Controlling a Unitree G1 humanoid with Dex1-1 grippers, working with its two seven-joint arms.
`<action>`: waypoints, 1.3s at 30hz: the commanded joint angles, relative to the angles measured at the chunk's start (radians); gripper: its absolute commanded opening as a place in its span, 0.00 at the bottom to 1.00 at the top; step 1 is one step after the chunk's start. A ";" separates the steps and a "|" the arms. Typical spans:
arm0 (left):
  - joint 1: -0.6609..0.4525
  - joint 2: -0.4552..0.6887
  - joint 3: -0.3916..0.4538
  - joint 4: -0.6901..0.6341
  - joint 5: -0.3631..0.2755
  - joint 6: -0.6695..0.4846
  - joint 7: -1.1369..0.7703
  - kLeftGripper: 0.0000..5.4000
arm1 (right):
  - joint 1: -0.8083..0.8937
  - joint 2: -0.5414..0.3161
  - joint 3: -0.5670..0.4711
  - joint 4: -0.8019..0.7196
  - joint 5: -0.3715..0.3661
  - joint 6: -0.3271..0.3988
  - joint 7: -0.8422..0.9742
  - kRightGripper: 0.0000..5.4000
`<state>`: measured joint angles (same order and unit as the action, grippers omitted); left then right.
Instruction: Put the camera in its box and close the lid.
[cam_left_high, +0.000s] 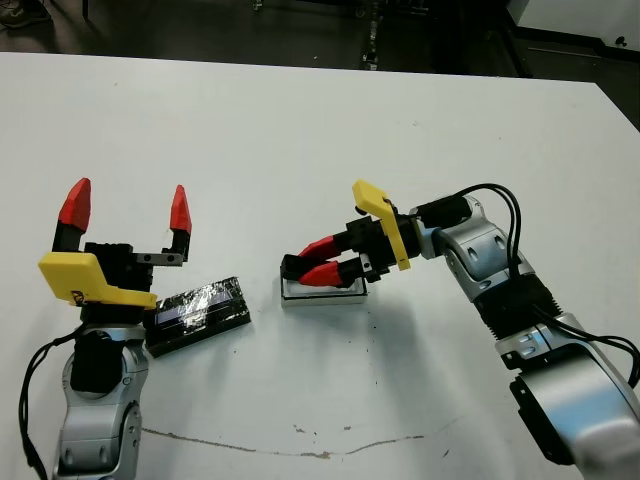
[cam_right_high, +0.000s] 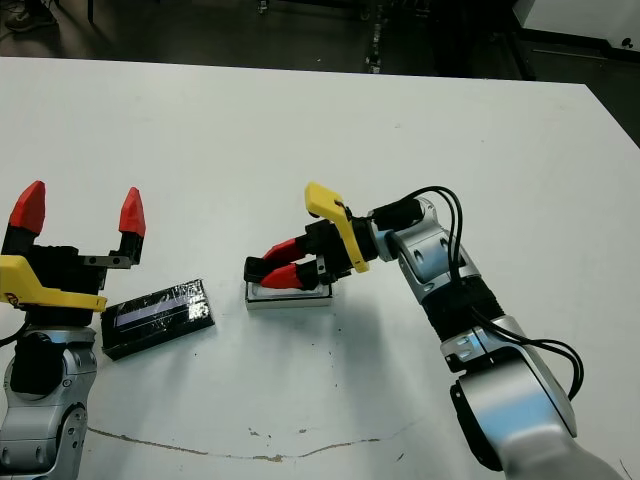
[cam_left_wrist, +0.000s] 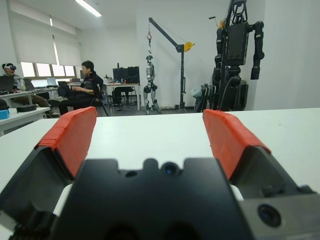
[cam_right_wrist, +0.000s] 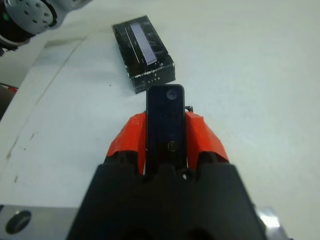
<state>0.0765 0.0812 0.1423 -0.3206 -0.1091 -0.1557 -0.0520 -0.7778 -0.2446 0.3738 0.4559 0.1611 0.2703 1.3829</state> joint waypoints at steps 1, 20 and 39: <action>0.010 0.006 0.001 -0.002 0.005 0.005 -0.003 1.00 | 0.005 -0.020 0.006 0.006 -0.024 -0.010 -0.012 0.31; 0.014 0.000 0.001 -0.003 0.011 0.003 0.005 1.00 | 0.014 -0.023 0.011 0.041 -0.058 -0.008 -0.015 0.31; 0.014 0.003 0.001 -0.006 0.018 0.010 0.008 1.00 | 0.034 -0.053 0.037 0.019 -0.082 -0.077 0.014 0.31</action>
<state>0.0775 0.0802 0.1425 -0.3221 -0.1038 -0.1557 -0.0497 -0.7650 -0.2562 0.4061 0.4774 0.0990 0.1979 1.3830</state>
